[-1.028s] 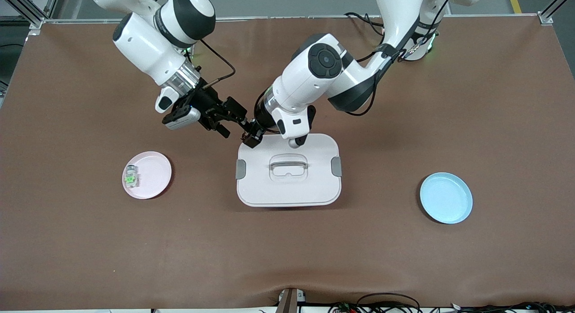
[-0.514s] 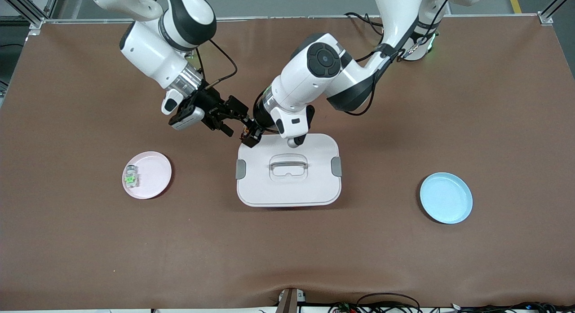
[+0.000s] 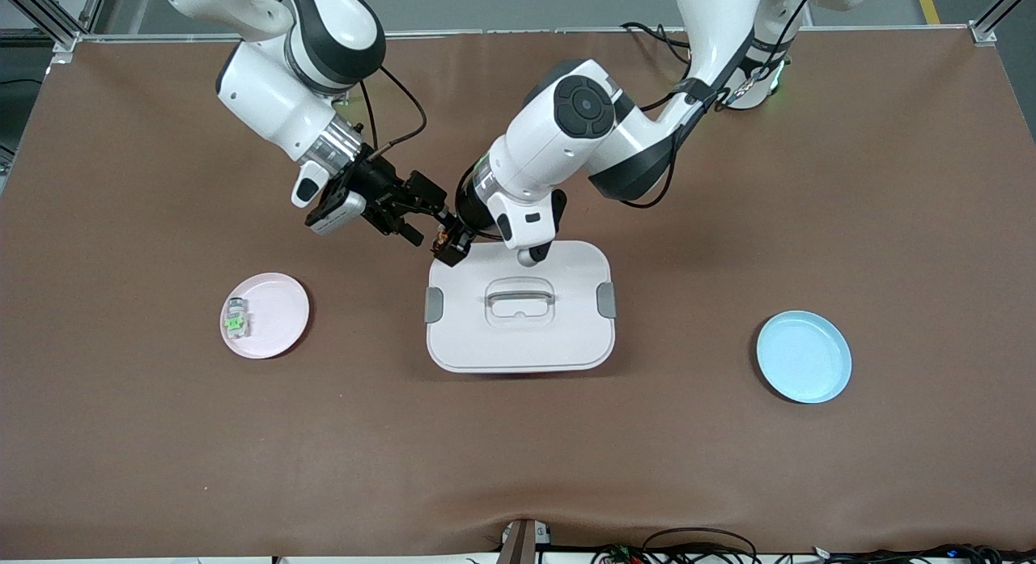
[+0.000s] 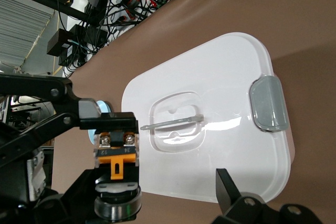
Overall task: Transfer orange switch to right arm and place
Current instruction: 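Close the right gripper on the switch held by the left gripper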
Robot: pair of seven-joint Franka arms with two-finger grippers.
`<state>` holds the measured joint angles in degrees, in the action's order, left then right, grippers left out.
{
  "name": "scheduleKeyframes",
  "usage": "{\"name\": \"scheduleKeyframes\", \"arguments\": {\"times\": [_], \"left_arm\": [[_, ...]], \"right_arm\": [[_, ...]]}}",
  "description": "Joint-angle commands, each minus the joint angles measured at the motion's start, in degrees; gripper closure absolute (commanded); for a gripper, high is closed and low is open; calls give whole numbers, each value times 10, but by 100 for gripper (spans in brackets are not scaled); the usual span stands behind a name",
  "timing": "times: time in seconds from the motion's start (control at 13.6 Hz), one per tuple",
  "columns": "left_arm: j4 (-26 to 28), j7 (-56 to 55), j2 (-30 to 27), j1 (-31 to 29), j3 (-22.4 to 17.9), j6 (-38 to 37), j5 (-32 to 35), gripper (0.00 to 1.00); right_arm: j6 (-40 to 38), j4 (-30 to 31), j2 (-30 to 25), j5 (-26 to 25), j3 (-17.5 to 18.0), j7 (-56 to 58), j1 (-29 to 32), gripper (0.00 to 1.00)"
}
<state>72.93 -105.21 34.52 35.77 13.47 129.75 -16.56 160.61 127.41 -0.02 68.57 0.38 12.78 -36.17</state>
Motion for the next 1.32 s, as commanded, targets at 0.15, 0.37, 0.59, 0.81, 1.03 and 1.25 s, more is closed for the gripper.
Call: {"name": "scheduleKeyframes", "arguments": {"times": [0.15,0.37,0.59,0.81,1.03,1.25], "left_arm": [[-7,-6,-2,3,-6,3,-2,100],[-7,-5,-2,4,-6,3,-2,100],[-7,-4,-2,4,-6,3,-2,100],[-7,-3,-2,4,-6,3,-2,100],[-7,-4,-2,4,-6,3,-2,100],[-7,-4,-2,4,-6,3,-2,100]], "right_arm": [[-1,-36,8,20,-6,-26,-15,0],[-1,-50,21,19,-6,-26,-16,0],[0,-52,23,17,-6,-21,-17,0],[0,-52,23,17,-6,-22,-17,54],[0,-54,26,17,-6,-24,-17,76],[0,-60,34,17,-6,-25,-18,100]]}}
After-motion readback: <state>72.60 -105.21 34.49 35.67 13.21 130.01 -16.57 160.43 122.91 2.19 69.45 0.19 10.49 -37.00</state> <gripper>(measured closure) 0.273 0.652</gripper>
